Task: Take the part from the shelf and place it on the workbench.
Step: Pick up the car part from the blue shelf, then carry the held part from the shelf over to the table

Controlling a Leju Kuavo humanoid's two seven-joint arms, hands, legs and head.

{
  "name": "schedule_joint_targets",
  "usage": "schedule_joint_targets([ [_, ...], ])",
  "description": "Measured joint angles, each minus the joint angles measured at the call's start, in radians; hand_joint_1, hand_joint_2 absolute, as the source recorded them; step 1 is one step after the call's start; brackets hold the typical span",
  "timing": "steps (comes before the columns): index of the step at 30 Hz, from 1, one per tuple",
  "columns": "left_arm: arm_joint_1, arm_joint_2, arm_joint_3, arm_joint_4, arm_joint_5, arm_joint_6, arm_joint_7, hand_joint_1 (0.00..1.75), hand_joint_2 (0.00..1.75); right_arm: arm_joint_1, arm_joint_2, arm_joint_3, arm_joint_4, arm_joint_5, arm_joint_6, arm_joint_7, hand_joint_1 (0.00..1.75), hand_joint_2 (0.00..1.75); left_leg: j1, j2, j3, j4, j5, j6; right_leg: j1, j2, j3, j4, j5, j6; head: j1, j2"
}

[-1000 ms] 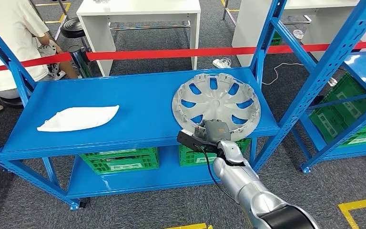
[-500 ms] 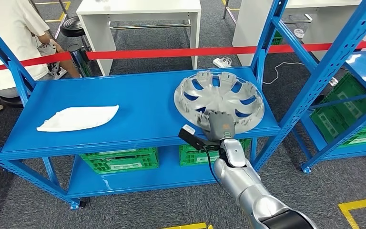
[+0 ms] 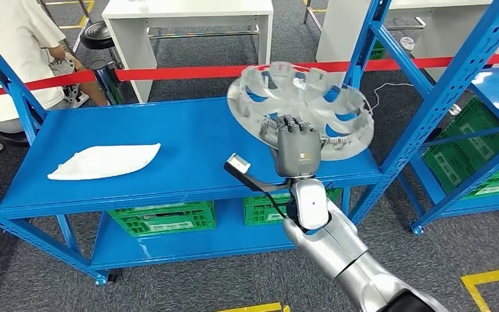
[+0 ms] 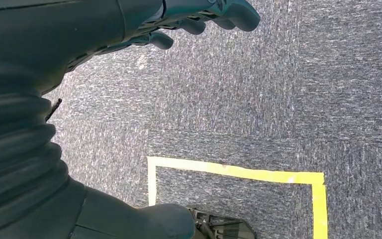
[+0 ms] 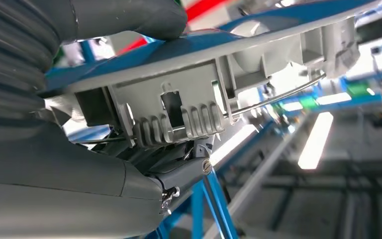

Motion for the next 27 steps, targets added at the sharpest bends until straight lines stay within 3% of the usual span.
schedule_joint_targets([
  [6,0.001,0.0,0.009,0.0,0.007,0.001,-0.016,0.0,1.75,-0.117,-0.091,0.297,-0.079,-0.001,0.0,0.221,1.75,1.75,0.0,0.0,0.0,0.0,0.0,0.0,0.0,0.0,0.0,0.0,0.0,0.0,0.0,0.0],
  [12,0.002,0.0,0.013,0.0,0.009,-0.009,-0.019,0.0,1.75,-0.252,-0.14,0.562,-0.11,-0.001,0.0,0.229,1.75,1.75,0.0,0.0,0.0,-0.001,0.0,0.0,0.0,0.0,0.0,0.0,0.0,0.0,0.0,0.0],
  [20,0.004,0.0,0.034,0.0,0.024,-0.023,-0.037,0.0,1.75,-0.316,-0.162,0.712,-0.197,-0.003,0.001,0.229,1.75,1.75,-0.001,-0.001,0.0,0.0,0.0,0.0,-0.001,0.0,0.0,-0.001,0.0,0.0,0.0,0.0],
  [27,0.017,0.0,0.056,0.0,0.035,-0.021,-0.052,0.0,1.75,-0.333,-0.165,0.763,-0.274,-0.003,0.0,0.229,1.75,1.75,-0.005,-0.001,0.0,0.0,-0.002,0.003,-0.007,-0.001,0.002,-0.005,0.0,0.002,0.0,0.0],
])
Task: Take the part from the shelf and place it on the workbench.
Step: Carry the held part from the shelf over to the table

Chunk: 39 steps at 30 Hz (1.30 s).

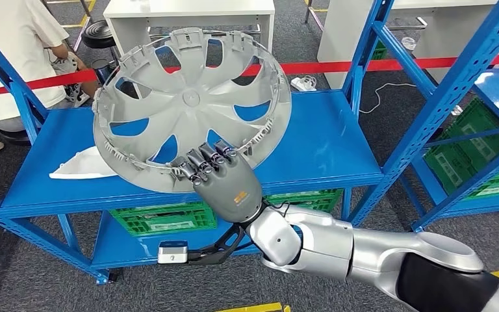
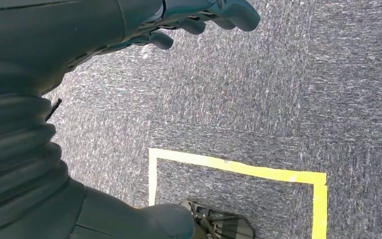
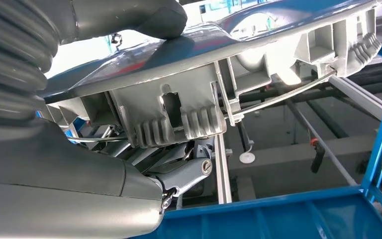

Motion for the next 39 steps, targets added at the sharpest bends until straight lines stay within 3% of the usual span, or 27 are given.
schedule_joint_targets([
  [4,0.001,0.0,0.003,0.0,-0.004,0.0,-0.001,0.0,1.75,0.008,-0.001,-0.005,-0.023,0.0,0.0,-0.003,1.75,1.75,-0.005,0.001,0.0,0.001,-0.003,0.007,-0.005,0.002,0.002,-0.005,0.001,0.008,0.0,0.0],
  [7,0.0,0.001,0.005,0.0,-0.007,-0.001,-0.002,0.0,1.75,0.017,-0.005,-0.021,-0.041,-0.001,0.0,-0.007,1.75,1.75,0.0,0.007,0.004,-0.011,0.005,0.019,-0.004,-0.005,-0.003,0.009,-0.009,0.016,0.001,0.0],
  [9,0.0,0.001,0.005,0.0,-0.01,-0.002,-0.003,0.0,1.75,0.025,-0.009,-0.038,-0.053,-0.002,0.0,-0.012,1.75,1.75,0.005,0.014,0.007,-0.019,0.009,0.026,-0.003,-0.018,-0.045,0.094,-0.058,0.017,0.005,0.0],
  [11,0.001,0.002,0.005,0.0,-0.014,-0.005,-0.005,0.0,1.75,0.04,-0.012,-0.054,-0.062,-0.001,0.0,-0.019,1.75,1.75,0.005,0.018,0.005,-0.019,0.009,0.028,-0.002,-0.022,-0.119,0.23,-0.112,0.019,0.007,0.0],
  [12,0.002,0.002,0.005,0.0,-0.017,-0.007,-0.006,0.0,1.75,0.05,-0.014,-0.06,-0.066,-0.001,0.0,-0.024,1.75,1.75,0.005,0.019,0.004,-0.018,0.009,0.027,-0.003,-0.023,-0.147,0.276,-0.118,0.021,0.007,0.0],
  [13,0.002,0.002,0.005,0.0,-0.019,-0.008,-0.008,0.0,1.75,0.06,-0.015,-0.066,-0.07,0.0,0.0,-0.032,1.75,1.75,0.006,0.021,0.004,-0.016,0.009,0.027,-0.004,-0.024,-0.159,0.287,-0.103,0.021,0.007,0.0],
  [14,0.003,0.002,0.005,0.0,-0.021,-0.009,-0.01,0.0,1.75,0.069,-0.016,-0.074,-0.074,-0.001,0.0,-0.043,1.75,1.75,0.007,0.022,0.003,-0.013,0.008,0.025,-0.006,-0.026,-0.15,0.257,-0.069,0.022,0.007,0.0],
  [15,0.002,0.002,0.005,0.0,-0.023,-0.01,-0.011,0.0,1.75,0.079,-0.017,-0.083,-0.078,-0.002,0.0,-0.058,1.75,1.75,0.009,0.022,0.002,-0.009,0.007,0.022,-0.009,-0.029,-0.125,0.196,-0.027,0.023,0.007,0.0],
  [17,0.002,0.003,0.005,0.0,-0.026,-0.01,-0.013,0.0,1.75,0.102,-0.016,-0.108,-0.088,-0.003,0.0,-0.099,1.75,1.75,0.009,0.021,-0.004,0.0,0.006,0.009,-0.008,-0.033,-0.077,0.084,0.025,0.019,0.008,0.0],
  [18,0.003,0.003,0.005,0.0,-0.027,-0.011,-0.013,0.0,1.75,0.112,-0.016,-0.123,-0.092,-0.003,0.0,-0.119,1.75,1.75,0.009,0.02,-0.007,0.005,0.007,0.001,-0.006,-0.033,-0.067,0.056,0.034,0.013,0.008,0.0],
  [22,0.005,0.006,0.005,0.0,-0.028,-0.011,-0.013,0.0,1.75,0.153,-0.009,-0.183,-0.11,-0.003,0.0,-0.187,1.75,1.75,0.011,0.018,-0.022,0.011,0.011,-0.03,-0.003,-0.028,-0.083,0.049,0.049,-0.022,0.007,0.0],
  [24,0.005,0.007,0.005,0.001,-0.028,-0.011,-0.013,0.0,1.75,0.175,-0.001,-0.217,-0.121,-0.002,0.001,-0.221,1.75,1.75,0.014,0.018,-0.048,0.072,-0.045,-0.04,-0.005,-0.03,-0.096,0.045,0.063,-0.038,0.005,0.0],
  [26,0.005,0.007,0.006,0.001,-0.027,-0.011,-0.014,0.0,1.75,0.199,0.009,-0.251,-0.131,-0.002,0.001,-0.257,1.75,1.75,0.014,0.017,-0.085,0.19,-0.125,-0.046,-0.003,-0.03,-0.114,0.045,0.076,-0.044,0.003,0.0],
  [27,0.005,0.007,0.006,0.001,-0.026,-0.011,-0.015,0.0,1.75,0.214,0.014,-0.269,-0.135,-0.001,0.001,-0.282,1.75,1.75,0.014,0.018,-0.094,0.237,-0.147,-0.048,-0.001,-0.03,-0.122,0.046,0.083,-0.045,0.004,0.0],
  [28,0.005,0.007,0.007,0.001,-0.025,-0.011,-0.016,0.0,1.75,0.232,0.02,-0.289,-0.14,-0.001,0.001,-0.312,1.75,1.75,0.014,0.017,-0.088,0.255,-0.151,-0.048,0.0,-0.03,-0.131,0.046,0.089,-0.045,0.004,0.0],
  [29,0.005,0.007,0.008,0.001,-0.024,-0.011,-0.017,0.0,1.75,0.25,0.027,-0.309,-0.146,-0.001,0.001,-0.345,1.75,1.75,0.014,0.017,-0.065,0.238,-0.138,-0.046,0.001,-0.03,-0.139,0.047,0.095,-0.044,0.004,0.0],
  [32,0.002,0.009,0.013,0.001,-0.024,-0.01,-0.017,0.0,1.75,0.297,0.053,-0.371,-0.166,-0.001,0.001,-0.432,1.75,1.75,0.01,0.014,0.061,0.054,-0.086,-0.031,0.003,-0.027,-0.155,0.047,0.113,-0.036,0.004,0.0],
  [33,0.0,0.01,0.014,0.001,-0.024,-0.01,-0.017,0.0,1.75,0.311,0.063,-0.394,-0.173,-0.002,0.001,-0.456,1.75,1.75,0.006,0.012,0.087,0.01,-0.08,-0.027,0.003,-0.028,-0.158,0.047,0.118,-0.031,0.004,0.0],
  [34,0.0,0.01,0.014,0.001,-0.024,-0.01,-0.017,0.0,1.75,0.323,0.072,-0.415,-0.179,-0.001,0.001,-0.477,1.75,1.75,0.002,0.011,0.097,-0.011,-0.08,-0.022,0.002,-0.029,-0.16,0.046,0.124,-0.024,0.003,0.0],
  [37,0.001,0.01,0.016,0.001,-0.023,-0.009,-0.017,0.0,1.75,0.352,0.094,-0.463,-0.195,0.0,0.001,-0.519,1.75,1.75,0.002,0.015,0.087,-0.024,-0.06,-0.005,0.002,-0.029,-0.164,0.042,0.133,-0.005,0.002,0.0],
  [39,0.0,0.01,0.02,0.001,-0.021,-0.009,-0.021,0.0,1.75,0.37,0.105,-0.487,-0.203,0.0,0.001,-0.549,1.75,1.75,0.007,0.02,0.074,-0.033,-0.039,0.01,0.003,-0.029,-0.184,0.092,0.078,0.003,0.006,0.0],
])
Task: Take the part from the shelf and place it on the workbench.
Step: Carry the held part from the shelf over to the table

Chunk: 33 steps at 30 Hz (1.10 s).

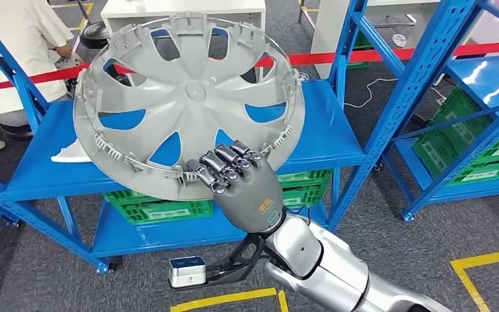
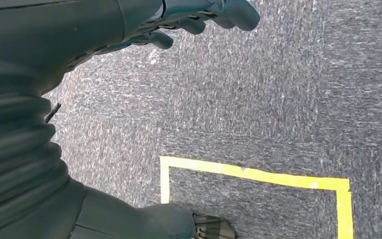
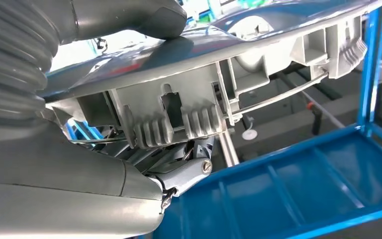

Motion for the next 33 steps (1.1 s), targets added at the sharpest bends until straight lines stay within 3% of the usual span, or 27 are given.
schedule_joint_targets([
  [2,0.0,0.0,0.004,0.0,0.003,0.0,-0.005,0.0,1.75,0.019,0.013,-0.022,-0.003,0.0,0.0,-0.027,1.75,1.75,0.0,0.004,-0.023,0.002,0.018,0.007,-0.001,-0.001,-0.036,0.117,-0.092,0.005,0.005,0.0],
  [3,0.0,0.0,0.006,0.0,0.004,0.001,-0.007,0.0,1.75,0.028,0.019,-0.032,-0.004,0.0,0.0,-0.039,1.75,1.75,-0.001,0.005,-0.037,0.004,0.027,0.008,-0.002,-0.001,-0.049,0.174,-0.121,0.007,0.006,0.0],
  [4,0.0,0.0,0.008,0.0,0.005,0.001,-0.009,0.0,1.75,0.037,0.025,-0.041,-0.004,0.0,0.0,-0.049,1.75,1.75,-0.001,0.006,-0.05,0.007,0.035,0.008,-0.002,-0.001,-0.05,0.209,-0.127,0.009,0.006,0.0],
  [5,0.0,0.0,0.009,0.0,0.006,0.002,-0.01,0.0,1.75,0.044,0.03,-0.05,-0.004,0.001,0.0,-0.058,1.75,1.75,-0.001,0.007,-0.065,0.012,0.042,0.006,-0.002,-0.001,-0.035,0.21,-0.114,0.009,0.006,0.0],
  [7,0.0,0.0,0.011,0.0,0.007,0.005,-0.01,0.0,1.75,0.053,0.045,-0.066,-0.004,0.001,0.001,-0.076,1.75,1.75,-0.001,0.008,-0.092,0.024,0.056,0.0,-0.003,-0.003,0.046,0.111,-0.068,0.006,0.006,0.0],
  [9,0.0,0.0,0.013,0.0,0.009,0.007,-0.01,0.0,1.75,0.058,0.061,-0.08,-0.004,0.001,0.001,-0.09,1.75,1.75,-0.003,0.007,-0.112,0.037,0.066,-0.01,0.002,-0.004,0.124,-0.01,-0.06,-0.003,0.006,0.0],
  [10,0.0,0.0,0.015,0.0,0.009,0.008,-0.01,0.0,1.75,0.06,0.067,-0.087,-0.004,0.001,0.001,-0.095,1.75,1.75,-0.004,0.007,-0.117,0.04,0.072,-0.017,0.004,-0.004,0.14,-0.039,-0.066,-0.009,0.007,0.0],
  [13,0.001,0.0,0.021,0.0,0.008,0.008,-0.005,0.0,1.75,0.064,0.082,-0.104,-0.004,0.002,0.001,-0.112,1.75,1.75,-0.001,0.006,-0.124,0.039,0.088,-0.037,0.006,-0.002,0.127,-0.051,-0.052,-0.031,0.01,0.0],
  [15,0.003,0.001,0.024,0.001,0.006,0.008,0.001,0.0,1.75,0.065,0.093,-0.113,-0.003,0.003,0.001,-0.121,1.75,1.75,0.001,0.003,-0.142,0.074,0.041,-0.047,0.002,-0.004,0.109,-0.056,-0.03,-0.046,0.007,0.0],
  [17,0.003,0.001,0.026,0.001,0.004,0.008,0.006,0.0,1.75,0.067,0.102,-0.12,-0.003,0.003,0.001,-0.127,1.75,1.75,0.003,0.001,-0.171,0.18,-0.057,-0.056,0.001,-0.004,0.085,-0.057,-0.009,-0.052,0.004,0.0],
  [18,0.003,0.001,0.027,0.001,0.003,0.008,0.007,0.0,1.75,0.07,0.103,-0.123,-0.003,0.003,0.001,-0.129,1.75,1.75,0.004,0.001,-0.18,0.239,-0.091,-0.059,0.001,-0.004,0.072,-0.056,0.002,-0.052,0.004,0.0],
  [19,0.003,0.001,0.027,0.001,0.003,0.008,0.008,0.0,1.75,0.073,0.104,-0.126,-0.002,0.003,0.001,-0.132,1.75,1.75,0.004,0.001,-0.181,0.282,-0.104,-0.061,0.001,-0.004,0.058,-0.055,0.013,-0.051,0.004,0.0],
  [20,0.003,0.002,0.027,0.001,0.003,0.008,0.009,0.0,1.75,0.078,0.105,-0.129,-0.002,0.003,0.001,-0.134,1.75,1.75,0.004,0.001,-0.167,0.295,-0.095,-0.062,0.001,-0.005,0.046,-0.054,0.024,-0.05,0.004,0.0],
  [22,0.002,0.002,0.028,0.001,0.003,0.008,0.009,0.0,1.75,0.086,0.106,-0.132,-0.002,0.003,0.002,-0.138,1.75,1.75,0.004,0.0,-0.09,0.217,-0.047,-0.058,0.001,-0.004,0.021,-0.053,0.044,-0.044,0.004,0.0],
  [24,-0.001,0.003,0.029,0.0,0.001,0.005,0.008,0.0,1.75,0.091,0.11,-0.137,-0.002,0.003,0.002,-0.142,1.75,1.75,0.001,-0.005,0.008,0.08,-0.041,-0.047,0.003,-0.004,0.005,-0.053,0.062,-0.035,0.004,0.0],
  [25,-0.002,0.003,0.029,-0.001,-0.001,0.003,0.008,0.0,1.75,0.092,0.112,-0.14,-0.002,0.003,0.002,-0.144,1.75,1.75,-0.001,-0.007,0.035,0.032,-0.049,-0.041,0.003,-0.004,0.002,-0.054,0.071,-0.029,0.005,0.0],
  [26,-0.002,0.003,0.029,-0.001,-0.002,0.001,0.008,0.0,1.75,0.093,0.113,-0.143,-0.002,0.003,0.002,-0.147,1.75,1.75,-0.005,-0.009,0.043,0.011,-0.056,-0.034,0.003,-0.004,0.001,-0.057,0.079,-0.022,0.005,0.0],
  [28,-0.002,0.004,0.029,-0.001,-0.004,-0.001,0.008,0.0,1.75,0.094,0.115,-0.147,-0.002,0.003,0.002,-0.154,1.75,1.75,-0.006,-0.007,0.031,0.005,-0.043,-0.017,0.002,-0.003,-0.001,-0.06,0.091,-0.01,0.004,0.0],
  [29,-0.002,0.004,0.029,-0.001,-0.004,-0.001,0.008,0.0,1.75,0.095,0.115,-0.148,-0.002,0.003,0.002,-0.157,1.75,1.75,-0.004,-0.004,0.024,0.004,-0.034,-0.006,0.001,-0.002,-0.007,-0.051,0.077,-0.005,0.005,0.0],
  [30,-0.002,0.004,0.03,-0.001,-0.005,-0.001,0.008,0.0,1.75,0.096,0.116,-0.149,-0.002,0.003,0.002,-0.159,1.75,1.75,-0.002,-0.001,0.016,0.002,-0.022,0.003,0.001,-0.001,-0.018,-0.024,0.045,-0.001,0.006,0.0],
  [33,-0.003,0.004,0.03,-0.001,-0.006,-0.001,0.006,0.0,1.75,0.099,0.116,-0.152,-0.002,0.003,0.002,-0.164,1.75,1.75,-0.003,0.003,-0.023,0.004,0.013,0.015,0.0,-0.001,-0.063,0.147,-0.096,0.006,0.008,0.0],
])
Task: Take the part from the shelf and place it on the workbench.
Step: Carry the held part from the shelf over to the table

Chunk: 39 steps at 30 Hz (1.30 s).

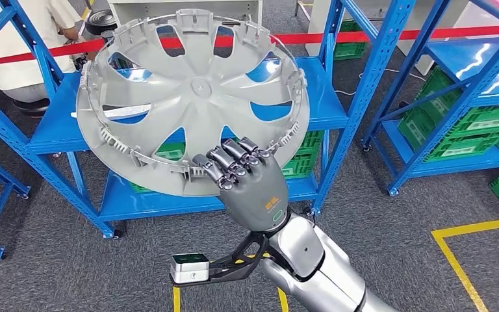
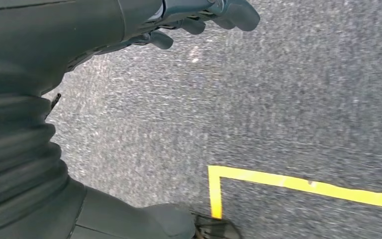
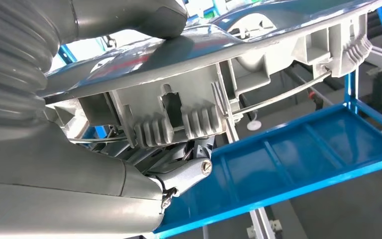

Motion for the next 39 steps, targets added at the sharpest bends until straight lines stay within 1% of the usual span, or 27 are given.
schedule_joint_targets([
  [1,0.0,0.0,0.0,0.0,0.0,0.0,-0.002,0.0,1.75,0.001,0.0,0.0,0.001,0.0,0.0,-0.001,1.75,1.75,-0.001,0.001,-0.017,0.003,0.012,0.0,0.0,0.0,-0.005,0.05,-0.016,0.001,0.0,0.0],
  [2,0.001,0.0,0.0,0.0,0.0,0.0,-0.003,0.0,1.75,0.002,0.001,0.0,0.002,0.0,0.0,-0.003,1.75,1.75,-0.001,0.002,-0.035,0.006,0.023,-0.001,0.0,0.0,0.003,0.074,-0.008,0.001,0.0,0.0],
  [3,0.001,0.0,0.001,0.0,0.0,0.0,-0.004,0.0,1.75,0.002,0.002,0.0,0.003,0.0,0.0,-0.003,1.75,1.75,-0.002,0.002,-0.053,0.011,0.033,-0.002,0.0,0.0,0.028,0.063,0.015,0.0,0.0,0.0],
  [4,0.0,0.0,0.001,0.0,0.0,-0.001,-0.005,0.0,1.75,0.002,0.003,-0.001,0.004,0.0,0.0,-0.003,1.75,1.75,-0.002,0.002,-0.069,0.017,0.041,-0.005,0.001,0.0,0.07,0.02,0.04,-0.003,0.001,0.0],
  [5,0.0,-0.001,0.001,0.0,0.0,-0.002,-0.005,0.0,1.75,0.001,0.005,-0.001,0.004,0.0,0.0,-0.003,1.75,1.75,-0.002,0.002,-0.084,0.024,0.049,-0.008,0.002,-0.001,0.123,-0.049,0.047,-0.008,0.001,0.0],
  [7,0.0,-0.001,0.002,0.0,0.0,-0.003,-0.005,0.0,1.75,0.002,0.01,-0.003,0.004,0.0,0.0,-0.002,1.75,1.75,-0.003,0.002,-0.102,0.033,0.064,-0.018,0.008,-0.002,0.206,-0.172,0.031,-0.016,0.0,0.0],
  [8,0.0,-0.002,0.002,0.0,0.0,-0.003,-0.004,0.0,1.75,0.003,0.012,-0.004,0.005,0.0,0.0,-0.001,1.75,1.75,-0.003,0.002,-0.106,0.033,0.073,-0.025,0.011,-0.002,0.223,-0.205,0.02,-0.019,0.001,0.0],
  [10,0.001,-0.002,0.003,0.0,0.0,-0.003,-0.001,0.0,1.75,0.006,0.013,-0.006,0.005,0.0,0.0,-0.001,1.75,1.75,-0.001,0.001,-0.108,0.028,0.09,-0.039,0.012,-0.002,0.215,-0.216,0.033,-0.029,0.004,0.0],
  [11,0.002,-0.001,0.004,0.001,0.0,-0.002,0.002,0.0,1.75,0.007,0.014,-0.007,0.005,0.0,0.0,-0.002,1.75,1.75,0.0,0.0,-0.113,0.03,0.083,-0.045,0.01,-0.003,0.207,-0.218,0.044,-0.036,0.004,0.0],
  [13,0.004,-0.001,0.005,0.001,0.001,0.002,0.008,0.0,1.75,0.009,0.02,-0.007,0.006,0.0,0.0,-0.006,1.75,1.75,0.003,-0.003,-0.131,0.083,0.011,-0.058,0.004,-0.005,0.184,-0.224,0.07,-0.049,0.0,0.0],
  [15,0.003,-0.001,0.005,0.001,0.0,0.018,0.014,0.0,1.75,0.012,0.027,-0.007,0.009,-0.003,0.0,-0.012,1.75,1.75,0.006,-0.005,-0.154,0.198,-0.09,-0.068,0.003,-0.005,0.155,-0.223,0.094,-0.052,-0.005,0.0],
  [16,0.003,-0.001,0.005,0.001,-0.002,0.03,0.017,0.0,1.75,0.014,0.029,-0.007,0.011,-0.006,0.0,-0.017,1.75,1.75,0.007,-0.004,-0.158,0.253,-0.112,-0.071,0.003,-0.005,0.14,-0.223,0.106,-0.051,-0.007,0.0],
  [17,0.002,-0.001,0.005,0.001,-0.003,0.039,0.02,0.0,1.75,0.016,0.029,-0.008,0.014,-0.011,0.0,-0.022,1.75,1.75,0.007,-0.005,-0.154,0.289,-0.106,-0.074,0.003,-0.003,0.124,-0.222,0.117,-0.048,-0.007,0.0],
  [18,0.002,-0.001,0.005,0.001,-0.006,0.044,0.022,0.0,1.75,0.018,0.03,-0.009,0.017,-0.02,0.0,-0.029,1.75,1.75,0.008,-0.005,-0.138,0.297,-0.078,-0.074,0.003,0.001,0.108,-0.221,0.129,-0.044,-0.007,0.0],
  [20,0.002,-0.001,0.005,0.001,-0.011,0.044,0.026,0.0,1.75,0.02,0.031,-0.011,0.023,-0.039,0.0,-0.041,1.75,1.75,0.009,-0.025,-0.061,0.222,-0.025,-0.068,0.001,0.012,0.079,-0.22,0.151,-0.035,-0.008,0.0],
  [21,0.002,-0.001,0.005,0.0,-0.013,0.043,0.026,0.0,1.75,0.021,0.032,-0.013,0.025,-0.046,0.0,-0.045,1.75,1.75,0.009,-0.043,-0.005,0.15,-0.029,-0.062,0.002,0.016,0.068,-0.218,0.161,-0.03,-0.008,0.0],
  [23,0.002,-0.001,0.005,0.0,-0.017,0.039,0.024,0.0,1.75,0.023,0.036,-0.016,0.028,-0.054,0.0,-0.049,1.75,1.75,0.007,-0.068,0.075,0.028,-0.075,-0.049,0.003,0.027,0.056,-0.215,0.18,-0.019,-0.007,0.0],
  [25,0.003,-0.002,0.005,0.0,-0.022,0.036,0.023,0.0,1.75,0.025,0.038,-0.02,0.03,-0.054,0.0,-0.053,1.75,1.75,0.004,-0.055,0.089,-0.007,-0.091,-0.034,0.003,0.042,0.05,-0.218,0.198,-0.005,-0.007,0.0],
  [27,0.002,-0.004,0.006,0.0,-0.025,0.033,0.024,0.0,1.75,0.028,0.038,-0.023,0.031,-0.054,0.0,-0.056,1.75,1.75,0.006,-0.031,0.082,-0.007,-0.08,-0.015,0.001,0.04,0.036,-0.196,0.185,0.005,-0.004,0.0],
  [28,0.002,-0.004,0.006,0.001,-0.027,0.032,0.026,0.0,1.75,0.029,0.038,-0.025,0.032,-0.054,0.0,-0.057,1.75,1.75,0.007,-0.018,0.078,-0.008,-0.074,-0.007,0.001,0.031,0.019,-0.156,0.157,0.008,-0.002,0.0],
  [30,0.003,-0.004,0.006,0.001,-0.03,0.032,0.034,0.0,1.75,0.032,0.038,-0.026,0.035,-0.058,0.0,-0.061,1.75,1.75,0.004,0.006,0.064,-0.005,-0.064,0.002,0.002,0.013,-0.033,-0.022,0.077,0.013,0.003,0.0],
  [32,0.004,-0.004,0.006,0.001,-0.03,0.032,0.042,0.0,1.75,0.037,0.038,-0.027,0.041,-0.064,0.0,-0.064,1.75,1.75,0.001,0.029,0.051,0.0,-0.056,0.002,0.002,0.006,-0.058,0.071,0.036,0.014,0.003,0.0],
  [33,0.003,-0.004,0.006,0.001,-0.03,0.033,0.046,0.0,1.75,0.038,0.038,-0.027,0.043,-0.067,0.0,-0.065,1.75,1.75,0.0,0.039,0.046,0.002,-0.053,0.002,0.002,0.003,-0.04,0.063,0.042,0.013,0.003,0.0],
  [34,0.003,-0.005,0.006,0.001,-0.03,0.033,0.049,0.0,1.75,0.039,0.038,-0.027,0.045,-0.07,0.0,-0.066,1.75,1.75,-0.002,0.05,0.043,0.006,-0.052,0.001,0.003,-0.004,-0.003,0.015,0.062,0.009,0.003,0.0],
  [36,0.003,-0.007,0.006,0.001,-0.03,0.033,0.054,0.0,1.75,0.04,0.039,-0.028,0.047,-0.073,0.0,-0.067,1.75,1.75,-0.006,0.069,0.039,0.013,-0.053,-0.003,0.012,-0.045,0.088,-0.125,0.099,-0.005,0.003,0.0],
  [37,0.003,-0.007,0.006,0.001,-0.03,0.033,0.055,0.0,1.75,0.04,0.039,-0.028,0.047,-0.074,0.0,-0.069,1.75,1.75,-0.009,0.078,0.037,0.016,-0.054,-0.007,0.017,-0.063,0.115,-0.174,0.108,-0.013,0.002,0.0],
  [39,0.002,-0.009,0.006,0.001,-0.03,0.034,0.058,0.0,1.75,0.041,0.041,-0.029,0.048,-0.074,0.0,-0.071,1.75,1.75,-0.013,0.096,0.034,0.018,-0.055,-0.017,0.025,-0.072,0.124,-0.203,0.107,-0.024,0.002,0.0],
])
